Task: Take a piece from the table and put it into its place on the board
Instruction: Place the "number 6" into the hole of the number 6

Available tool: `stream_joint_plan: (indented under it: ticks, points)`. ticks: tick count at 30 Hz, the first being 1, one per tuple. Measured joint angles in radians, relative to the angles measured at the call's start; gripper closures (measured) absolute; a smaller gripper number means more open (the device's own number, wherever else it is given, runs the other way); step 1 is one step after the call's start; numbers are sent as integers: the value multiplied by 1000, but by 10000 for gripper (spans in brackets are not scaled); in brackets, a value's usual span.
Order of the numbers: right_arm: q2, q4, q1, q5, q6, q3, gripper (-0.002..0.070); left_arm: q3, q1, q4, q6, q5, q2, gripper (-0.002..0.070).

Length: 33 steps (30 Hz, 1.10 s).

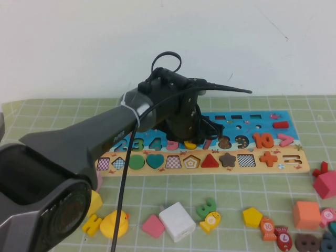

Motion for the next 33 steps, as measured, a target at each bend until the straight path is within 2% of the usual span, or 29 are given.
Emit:
stream_joint_plan:
  ticks: [29, 31, 33]
  points:
    - [0, 0, 0, 0, 0, 0, 679, -52, 0, -22, 21, 85, 21, 414]
    - [0, 0, 0, 0, 0, 0, 679, -52, 0, -22, 23, 85, 21, 392]
    - [0, 0, 0, 0, 0, 0, 679, -52, 0, -22, 23, 88, 21, 336]
